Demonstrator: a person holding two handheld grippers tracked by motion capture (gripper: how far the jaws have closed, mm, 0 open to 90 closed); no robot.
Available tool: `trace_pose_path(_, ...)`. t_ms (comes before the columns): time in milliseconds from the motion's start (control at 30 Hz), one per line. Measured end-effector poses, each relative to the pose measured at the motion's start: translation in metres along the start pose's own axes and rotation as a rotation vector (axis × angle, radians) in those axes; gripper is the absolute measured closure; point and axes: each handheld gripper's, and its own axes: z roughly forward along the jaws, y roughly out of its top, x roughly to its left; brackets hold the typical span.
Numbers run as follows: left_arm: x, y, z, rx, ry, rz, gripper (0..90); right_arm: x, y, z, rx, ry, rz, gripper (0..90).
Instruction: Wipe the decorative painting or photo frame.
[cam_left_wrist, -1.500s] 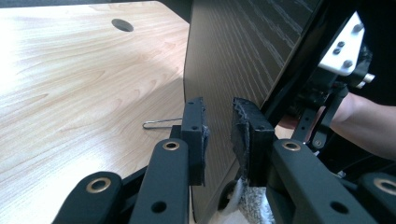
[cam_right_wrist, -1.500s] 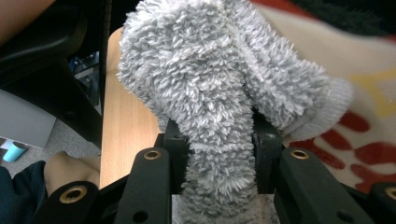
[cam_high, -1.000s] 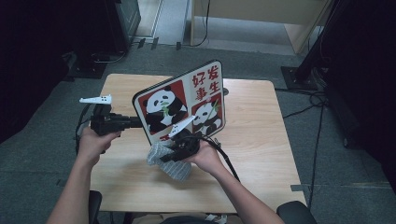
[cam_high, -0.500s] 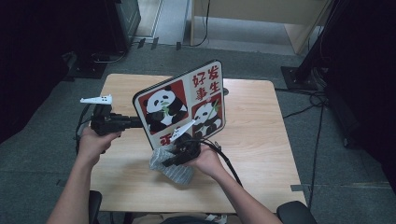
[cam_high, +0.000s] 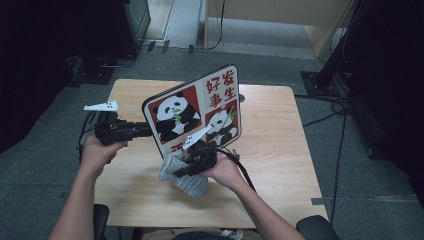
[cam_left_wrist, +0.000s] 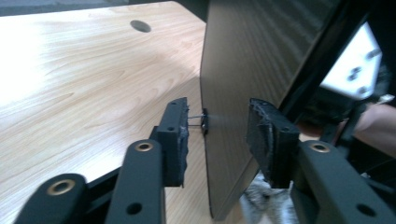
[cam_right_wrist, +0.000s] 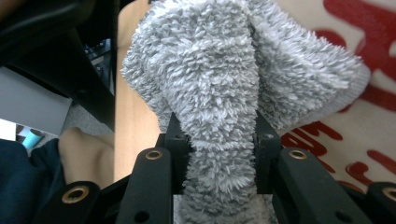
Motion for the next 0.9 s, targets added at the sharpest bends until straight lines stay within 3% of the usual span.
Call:
trace_pose_path(233,0.003,-0.003,0.0,0.028,0.048,0.011,43.9,0.012,0.015,-0.009,-0.013,0.01,-0.034,68.0)
trace_pose_path(367,0.004,-0.004,-0.002,0.02,0.059,0.01,39.6,0.018,0.025,-0.014,-0.024,0.017,-0.051,68.0)
trace_pose_path(667,0.007,-0.006,-0.01,0.021,0.104,0.023,33.6,0.031,0.051,-0.024,-0.042,0.029,-0.08,67.9)
trace_pose_path(900,0.008,-0.006,-0.016,0.003,0.097,0.015,33.7,0.038,0.068,-0.027,-0.043,0.035,-0.108,67.8)
